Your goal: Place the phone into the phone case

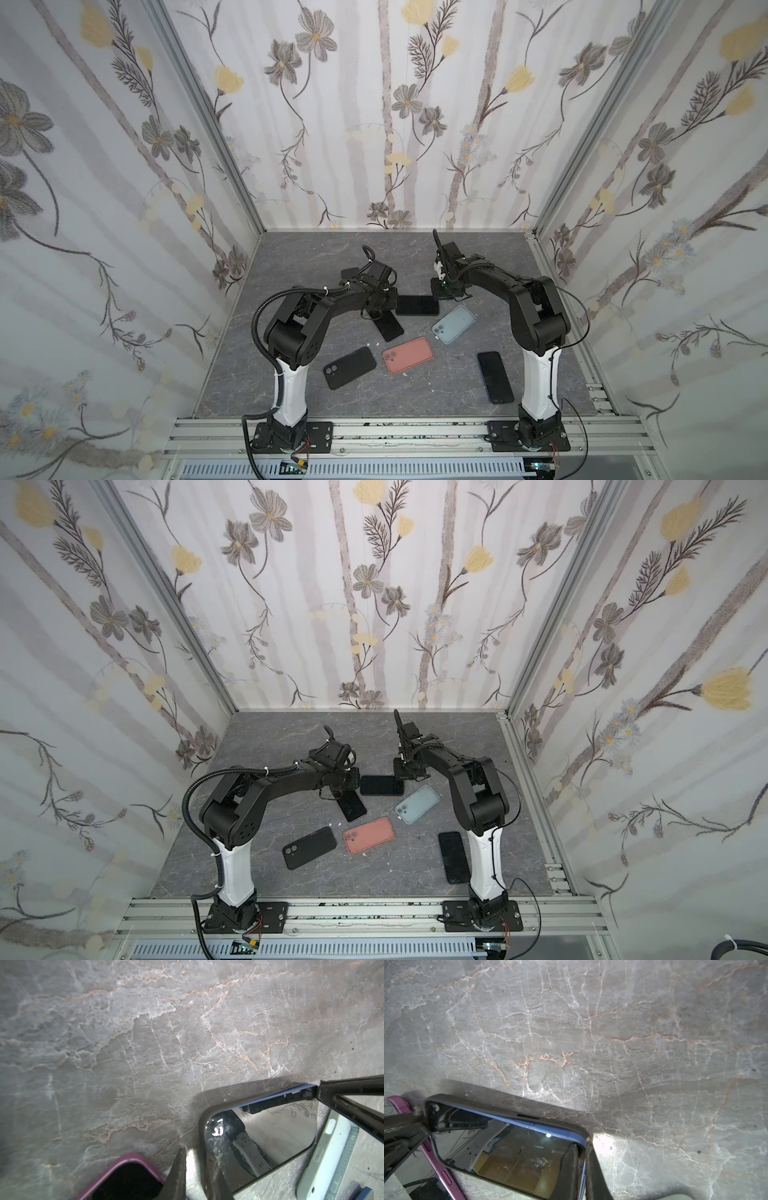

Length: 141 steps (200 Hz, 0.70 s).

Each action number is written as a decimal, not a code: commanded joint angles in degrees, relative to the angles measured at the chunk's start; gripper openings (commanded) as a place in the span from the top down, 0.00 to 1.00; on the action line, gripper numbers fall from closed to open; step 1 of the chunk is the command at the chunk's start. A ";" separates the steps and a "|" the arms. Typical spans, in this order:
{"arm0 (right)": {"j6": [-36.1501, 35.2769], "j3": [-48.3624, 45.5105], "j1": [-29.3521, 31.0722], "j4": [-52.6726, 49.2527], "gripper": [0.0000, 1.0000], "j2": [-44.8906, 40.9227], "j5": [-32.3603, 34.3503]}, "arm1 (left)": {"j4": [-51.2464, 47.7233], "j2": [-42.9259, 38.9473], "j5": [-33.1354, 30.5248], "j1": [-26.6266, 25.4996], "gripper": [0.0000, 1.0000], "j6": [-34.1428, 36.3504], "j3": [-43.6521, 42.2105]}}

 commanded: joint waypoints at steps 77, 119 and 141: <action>-0.10 -6.59 0.51 -3.57 0.92 3.18 0.76 | -0.47 -1.09 -0.80 0.08 0.83 -0.09 -0.31; -0.05 -7.47 0.53 -3.50 0.91 2.54 1.03 | -0.29 -0.69 -0.28 0.09 0.83 -0.33 -0.15; -0.01 -6.34 0.55 -4.02 0.91 1.49 1.11 | -0.36 -0.93 -0.45 0.10 0.83 -0.18 -0.15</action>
